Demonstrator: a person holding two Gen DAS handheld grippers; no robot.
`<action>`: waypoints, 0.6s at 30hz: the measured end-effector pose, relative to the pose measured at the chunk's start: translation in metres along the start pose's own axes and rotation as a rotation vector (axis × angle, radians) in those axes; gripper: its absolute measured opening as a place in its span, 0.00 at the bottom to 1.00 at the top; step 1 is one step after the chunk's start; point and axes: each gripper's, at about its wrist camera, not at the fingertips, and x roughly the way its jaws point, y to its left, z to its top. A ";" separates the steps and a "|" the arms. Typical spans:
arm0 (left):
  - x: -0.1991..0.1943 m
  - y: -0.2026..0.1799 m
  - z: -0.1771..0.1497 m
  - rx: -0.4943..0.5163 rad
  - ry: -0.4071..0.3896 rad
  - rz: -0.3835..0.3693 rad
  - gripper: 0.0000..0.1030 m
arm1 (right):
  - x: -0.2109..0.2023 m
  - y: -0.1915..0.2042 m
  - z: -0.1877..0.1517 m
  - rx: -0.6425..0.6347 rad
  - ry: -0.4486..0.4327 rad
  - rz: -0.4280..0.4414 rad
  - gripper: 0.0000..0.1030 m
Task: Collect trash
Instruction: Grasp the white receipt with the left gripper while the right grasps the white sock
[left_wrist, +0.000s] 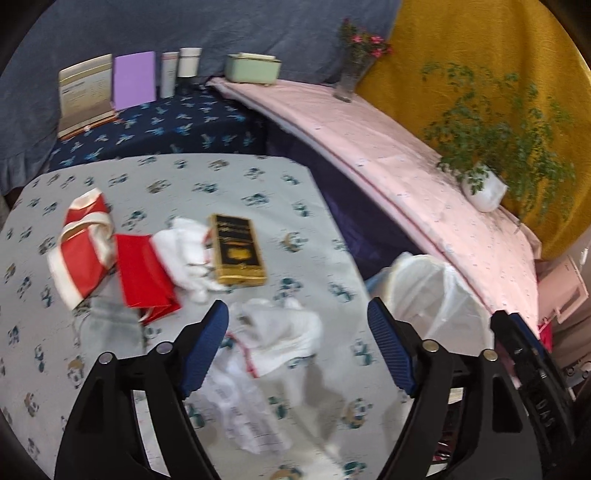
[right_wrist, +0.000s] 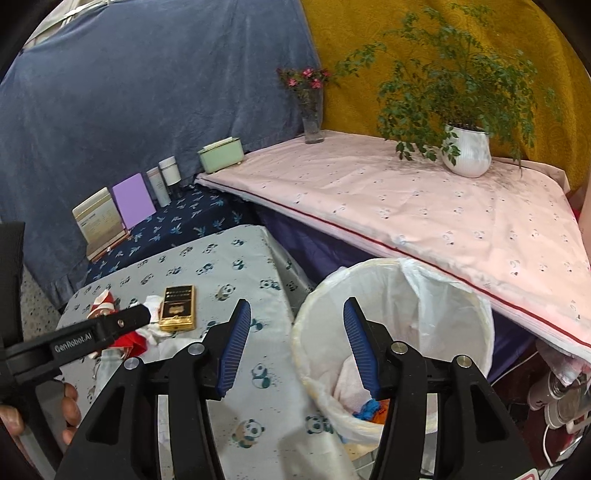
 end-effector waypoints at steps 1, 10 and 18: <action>0.000 0.005 -0.003 -0.001 0.001 0.013 0.75 | 0.002 0.004 -0.001 -0.005 0.006 0.005 0.50; 0.022 0.037 -0.035 -0.031 0.098 0.073 0.77 | 0.024 0.044 -0.017 -0.047 0.067 0.050 0.50; 0.047 0.040 -0.053 -0.013 0.175 0.082 0.68 | 0.042 0.063 -0.028 -0.072 0.111 0.066 0.50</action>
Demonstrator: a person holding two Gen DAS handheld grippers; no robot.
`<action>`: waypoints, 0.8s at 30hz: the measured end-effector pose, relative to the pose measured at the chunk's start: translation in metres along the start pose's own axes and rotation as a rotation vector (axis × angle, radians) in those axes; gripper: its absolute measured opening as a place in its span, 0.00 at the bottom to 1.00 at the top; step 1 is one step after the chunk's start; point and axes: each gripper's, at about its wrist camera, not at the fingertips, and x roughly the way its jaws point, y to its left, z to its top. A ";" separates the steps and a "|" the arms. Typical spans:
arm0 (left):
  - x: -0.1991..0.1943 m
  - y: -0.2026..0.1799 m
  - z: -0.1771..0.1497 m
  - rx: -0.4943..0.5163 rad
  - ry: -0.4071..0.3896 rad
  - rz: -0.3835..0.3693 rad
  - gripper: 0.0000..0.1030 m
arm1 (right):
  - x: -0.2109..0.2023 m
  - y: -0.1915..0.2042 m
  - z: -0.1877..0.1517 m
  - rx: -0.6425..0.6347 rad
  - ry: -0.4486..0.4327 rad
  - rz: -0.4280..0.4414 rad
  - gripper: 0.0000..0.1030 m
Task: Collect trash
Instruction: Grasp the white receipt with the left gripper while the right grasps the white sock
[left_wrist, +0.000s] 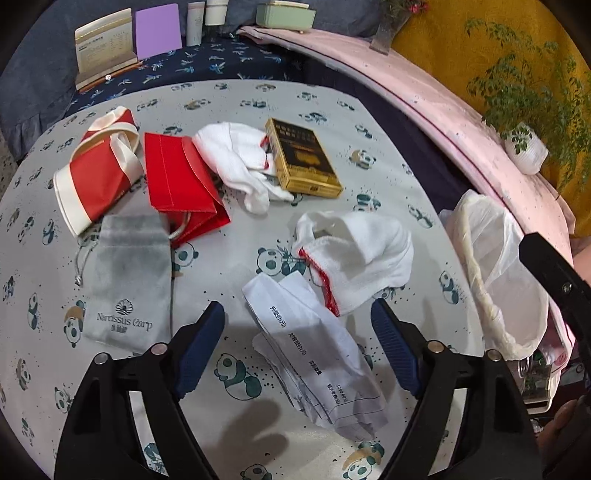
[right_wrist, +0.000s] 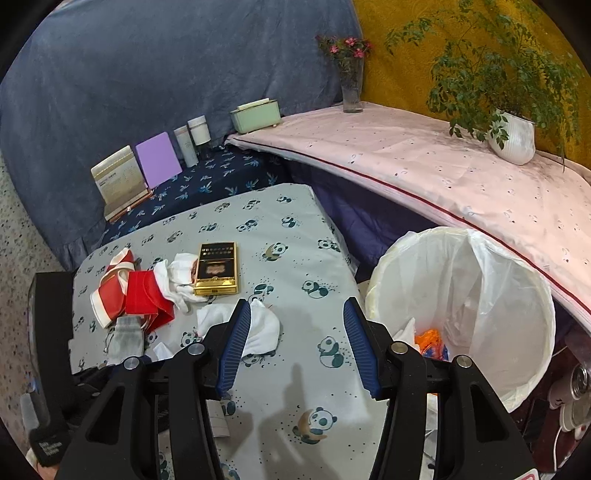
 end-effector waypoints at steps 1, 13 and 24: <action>0.003 0.000 -0.001 0.002 0.011 -0.008 0.59 | 0.002 0.001 0.000 -0.003 0.004 0.001 0.50; -0.008 0.027 0.004 -0.045 0.011 -0.062 0.29 | 0.033 0.026 -0.005 -0.036 0.067 0.030 0.50; -0.020 0.053 0.017 -0.071 -0.021 -0.046 0.29 | 0.070 0.065 -0.007 -0.089 0.119 0.068 0.50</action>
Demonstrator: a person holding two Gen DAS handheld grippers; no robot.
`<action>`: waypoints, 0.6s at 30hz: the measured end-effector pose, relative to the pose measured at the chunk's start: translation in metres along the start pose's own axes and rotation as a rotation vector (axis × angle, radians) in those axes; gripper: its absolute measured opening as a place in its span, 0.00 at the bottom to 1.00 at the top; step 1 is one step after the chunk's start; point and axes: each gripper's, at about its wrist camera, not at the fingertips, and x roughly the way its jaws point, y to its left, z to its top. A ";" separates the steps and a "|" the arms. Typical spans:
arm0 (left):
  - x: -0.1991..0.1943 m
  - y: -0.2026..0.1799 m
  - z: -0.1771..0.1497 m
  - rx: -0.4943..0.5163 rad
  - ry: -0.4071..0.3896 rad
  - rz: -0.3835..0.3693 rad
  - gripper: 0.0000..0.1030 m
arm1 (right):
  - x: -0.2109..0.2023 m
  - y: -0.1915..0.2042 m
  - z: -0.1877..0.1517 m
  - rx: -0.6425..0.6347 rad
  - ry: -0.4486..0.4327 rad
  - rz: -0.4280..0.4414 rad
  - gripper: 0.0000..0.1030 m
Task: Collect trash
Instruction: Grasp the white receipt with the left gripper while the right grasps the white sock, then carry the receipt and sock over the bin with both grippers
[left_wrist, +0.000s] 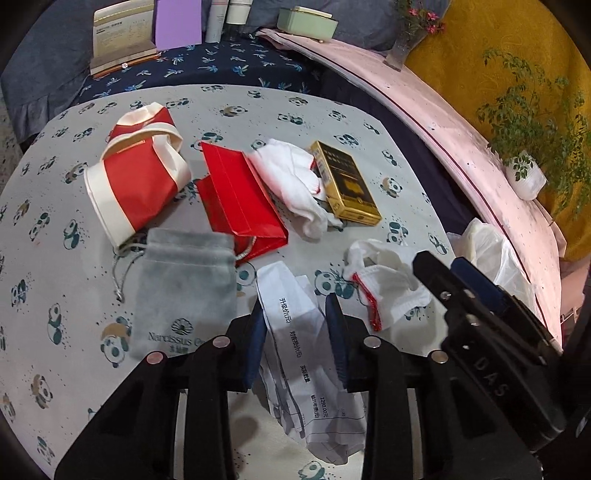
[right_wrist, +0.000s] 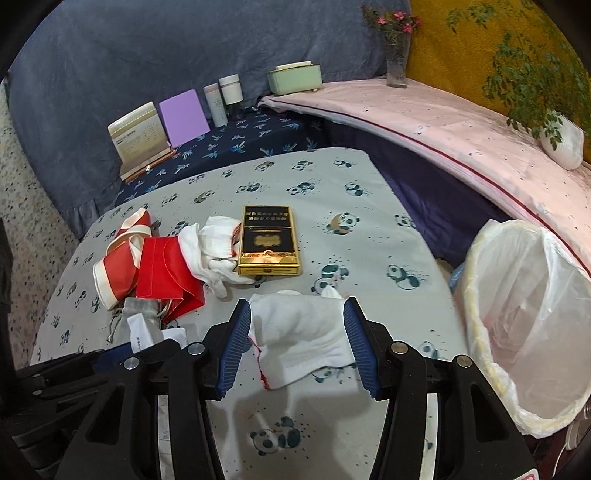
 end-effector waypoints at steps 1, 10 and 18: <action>0.000 0.001 0.000 0.000 -0.001 0.002 0.29 | 0.003 0.001 -0.001 -0.004 0.005 -0.002 0.50; -0.004 0.003 0.003 0.002 -0.014 -0.003 0.29 | 0.019 -0.002 -0.007 0.001 0.048 -0.012 0.21; -0.022 -0.018 0.003 0.037 -0.049 -0.019 0.29 | -0.019 -0.012 -0.001 0.009 -0.035 -0.011 0.12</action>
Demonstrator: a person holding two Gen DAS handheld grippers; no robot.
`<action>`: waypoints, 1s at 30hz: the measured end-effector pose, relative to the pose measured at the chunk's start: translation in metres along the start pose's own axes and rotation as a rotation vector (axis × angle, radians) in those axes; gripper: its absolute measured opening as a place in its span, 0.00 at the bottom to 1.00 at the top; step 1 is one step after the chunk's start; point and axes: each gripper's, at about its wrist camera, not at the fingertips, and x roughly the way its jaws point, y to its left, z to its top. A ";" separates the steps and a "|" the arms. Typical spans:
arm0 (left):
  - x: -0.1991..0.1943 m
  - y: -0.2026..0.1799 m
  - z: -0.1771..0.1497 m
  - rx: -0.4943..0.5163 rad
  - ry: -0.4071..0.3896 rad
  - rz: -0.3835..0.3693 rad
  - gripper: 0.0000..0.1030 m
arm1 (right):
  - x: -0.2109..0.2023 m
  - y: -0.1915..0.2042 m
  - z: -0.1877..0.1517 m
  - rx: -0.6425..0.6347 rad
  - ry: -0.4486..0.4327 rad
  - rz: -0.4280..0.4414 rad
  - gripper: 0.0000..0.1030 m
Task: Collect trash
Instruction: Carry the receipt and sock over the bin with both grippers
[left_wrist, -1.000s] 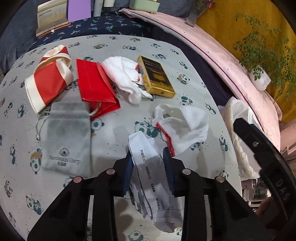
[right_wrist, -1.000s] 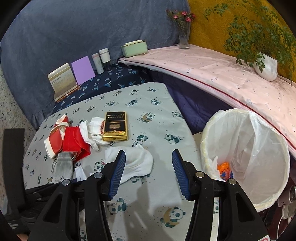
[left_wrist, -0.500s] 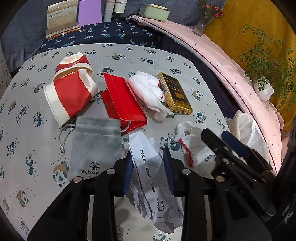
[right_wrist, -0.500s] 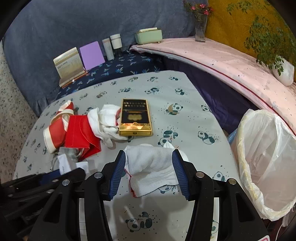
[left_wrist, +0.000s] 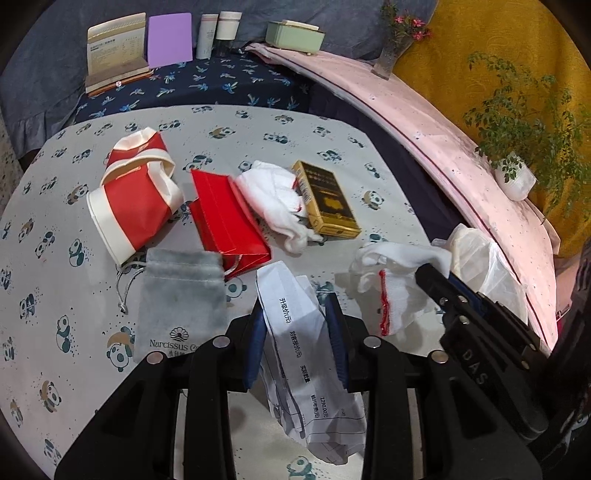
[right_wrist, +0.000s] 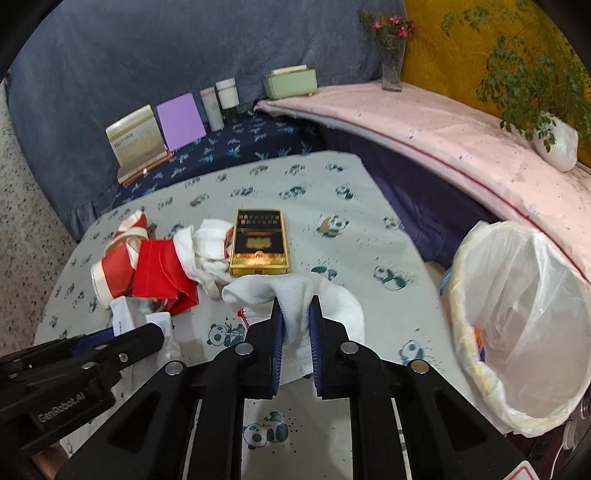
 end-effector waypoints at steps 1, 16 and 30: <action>-0.003 -0.003 0.001 0.005 -0.006 -0.002 0.29 | -0.008 -0.003 0.002 0.005 -0.016 0.000 0.12; -0.053 -0.105 0.006 0.171 -0.117 -0.105 0.29 | -0.121 -0.068 0.020 0.086 -0.230 -0.065 0.12; -0.059 -0.193 -0.003 0.306 -0.130 -0.186 0.30 | -0.165 -0.138 0.009 0.183 -0.301 -0.166 0.12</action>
